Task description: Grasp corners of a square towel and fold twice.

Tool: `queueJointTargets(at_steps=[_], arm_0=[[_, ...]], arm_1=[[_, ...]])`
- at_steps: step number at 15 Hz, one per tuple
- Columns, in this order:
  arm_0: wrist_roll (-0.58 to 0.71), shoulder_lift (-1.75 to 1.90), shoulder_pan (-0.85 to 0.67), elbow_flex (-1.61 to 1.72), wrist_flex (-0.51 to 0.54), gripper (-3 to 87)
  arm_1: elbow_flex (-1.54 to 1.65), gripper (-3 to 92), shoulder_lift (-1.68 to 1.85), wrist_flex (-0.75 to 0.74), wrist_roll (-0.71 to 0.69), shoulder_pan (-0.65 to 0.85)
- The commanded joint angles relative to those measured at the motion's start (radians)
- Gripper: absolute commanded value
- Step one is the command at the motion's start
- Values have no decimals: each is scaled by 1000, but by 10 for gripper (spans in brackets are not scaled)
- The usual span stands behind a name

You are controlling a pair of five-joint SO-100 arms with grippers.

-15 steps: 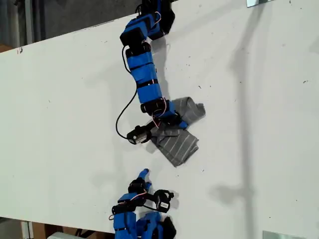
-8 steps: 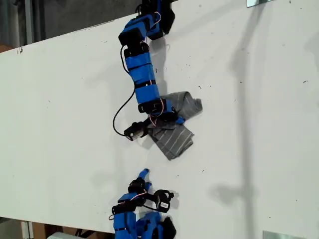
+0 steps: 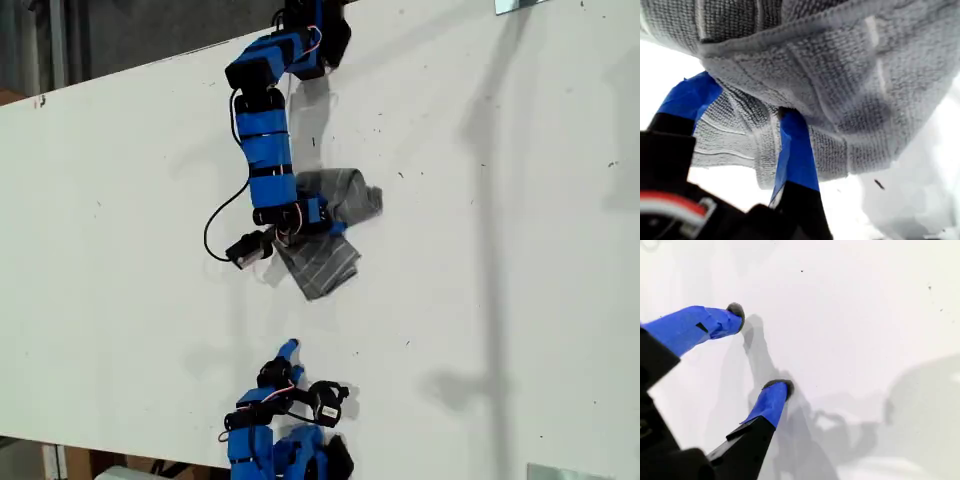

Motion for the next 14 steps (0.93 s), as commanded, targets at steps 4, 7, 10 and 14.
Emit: queueJointTargets(at_steps=[4, 7, 10, 14], arm_0=[[-6, 5, -12, -20, -8, 261], [-9, 5, -11, -20, -6, 261], [-12, 5, -11, -20, -6, 261], [-15, 5, -8, -20, -6, 261]], arm_1=[[-3, 248, 313, 129, 41, -117], [80, 250, 293, 94, 115, -210], [181, 255, 267, 12, 137, -236], [193, 265, 170, -40, 135, -247]])
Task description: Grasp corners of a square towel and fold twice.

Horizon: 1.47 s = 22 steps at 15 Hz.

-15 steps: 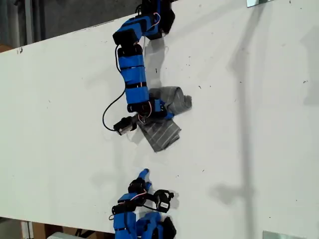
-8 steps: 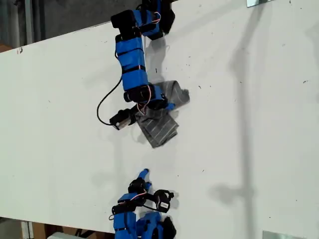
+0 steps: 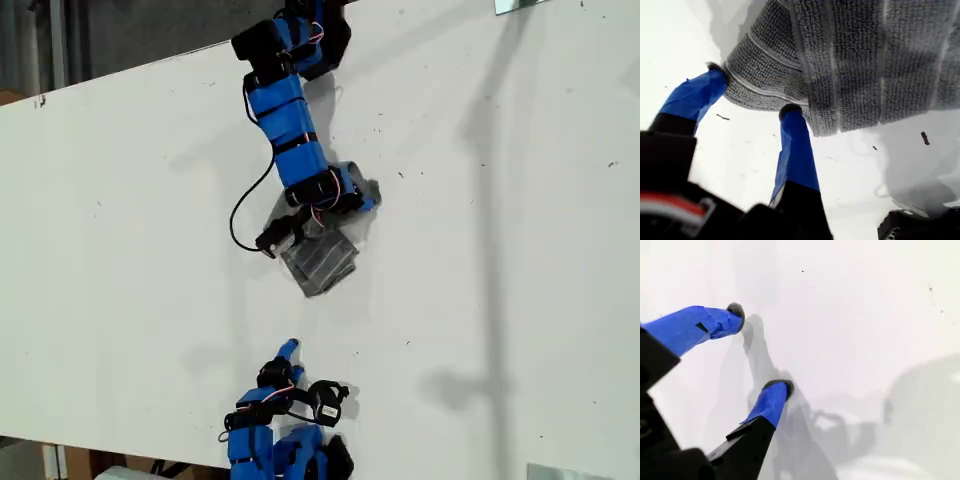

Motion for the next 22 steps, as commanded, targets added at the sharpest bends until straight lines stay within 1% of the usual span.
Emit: queueJointTargets(at_steps=[1, 5, 6, 7, 9, 11, 17, 19, 22], arm_0=[[-9, 5, -8, -20, -6, 261], [-9, 5, -6, -20, -6, 260], [-9, 5, -6, -20, -6, 260], [-9, 5, -6, -20, -6, 260], [-9, 5, -6, -20, -6, 260], [-8, 5, -6, -20, -6, 260], [-6, 5, -6, -20, -8, 260], [-6, 5, -6, -20, -8, 260], [-6, 5, -6, -20, -9, 259]], arm_1=[[-8, 268, -8, -25, 6, -15], [-8, 262, -75, -67, 0, -25], [-8, 154, -91, -81, 0, -29], [-8, -2, -94, -89, 8, -32], [-26, -2, -91, -78, 9, -40], [-63, -2, -64, -35, 12, -40], [-106, -2, 107, 26, 0, -11], [-117, -2, 176, 32, -21, 8], [-135, -2, 236, 2, -78, 51]])
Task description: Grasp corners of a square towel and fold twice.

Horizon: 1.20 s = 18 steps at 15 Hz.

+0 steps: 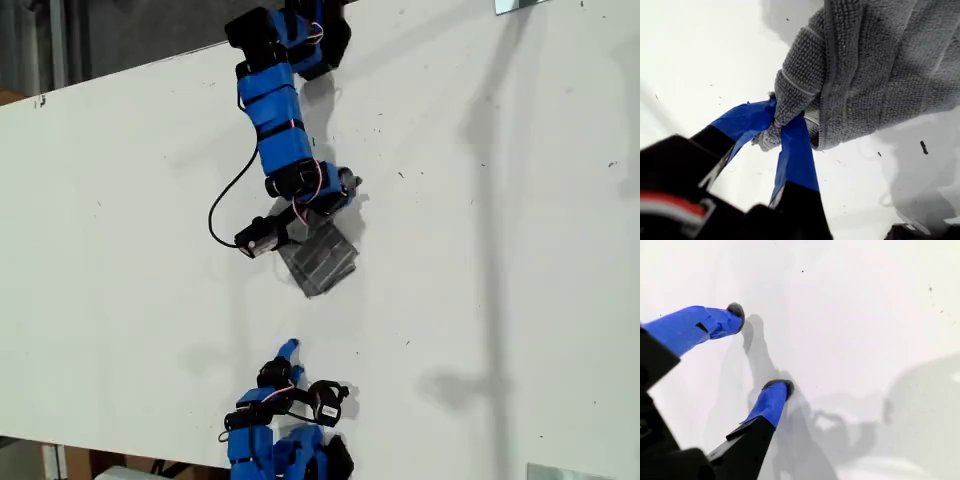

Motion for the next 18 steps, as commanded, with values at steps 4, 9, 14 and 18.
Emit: queueJointTargets(at_steps=[4, 9, 14, 18], arm_0=[[-5, 5, -8, -20, -9, 259], [-2, 5, -8, -20, -9, 259], [-2, 5, -6, -20, -9, 259], [-5, 5, -6, -18, -9, 259]], arm_1=[[-117, -2, 98, -118, -143, 61], [-115, -2, 103, -313, -314, 86], [-115, -2, 94, -485, -453, 97], [-147, -2, 14, -560, -497, 114]])
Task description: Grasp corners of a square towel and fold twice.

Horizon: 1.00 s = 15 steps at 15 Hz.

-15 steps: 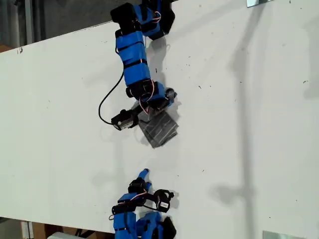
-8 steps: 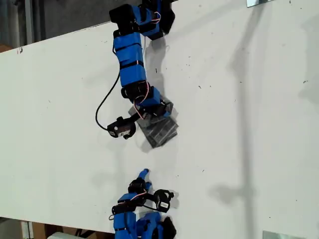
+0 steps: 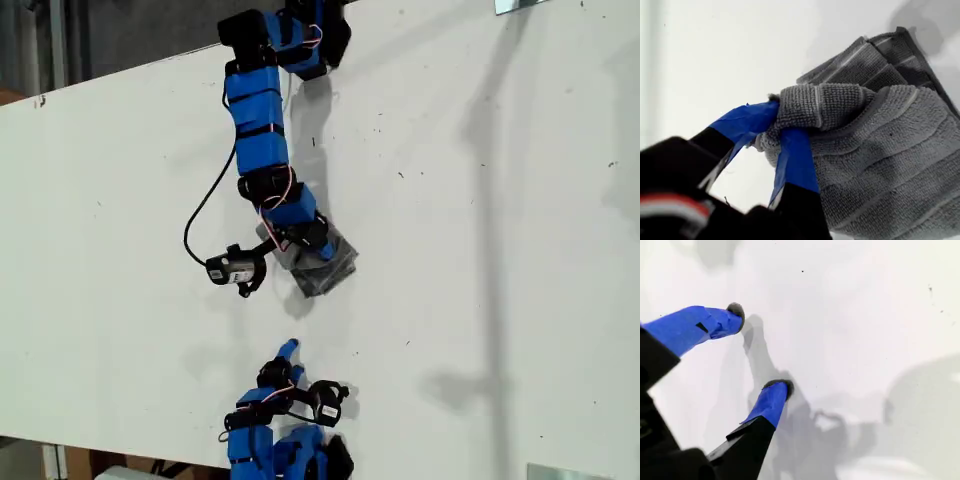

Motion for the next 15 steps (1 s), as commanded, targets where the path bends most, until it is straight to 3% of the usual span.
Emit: queueJointTargets(at_steps=[1, 9, 10, 15], arm_0=[[-5, 5, -6, -18, -9, 259], [-6, 9, -5, -15, -9, 258], [-8, 9, -5, -15, -9, 258], [-6, 11, -5, -15, -9, 258]], arm_1=[[-115, -2, -28, -52, -28, 11], [-229, 3, -235, -89, -29, 54], [-222, 103, -238, -95, -14, 60], [-224, 201, -166, -38, -23, 57]])
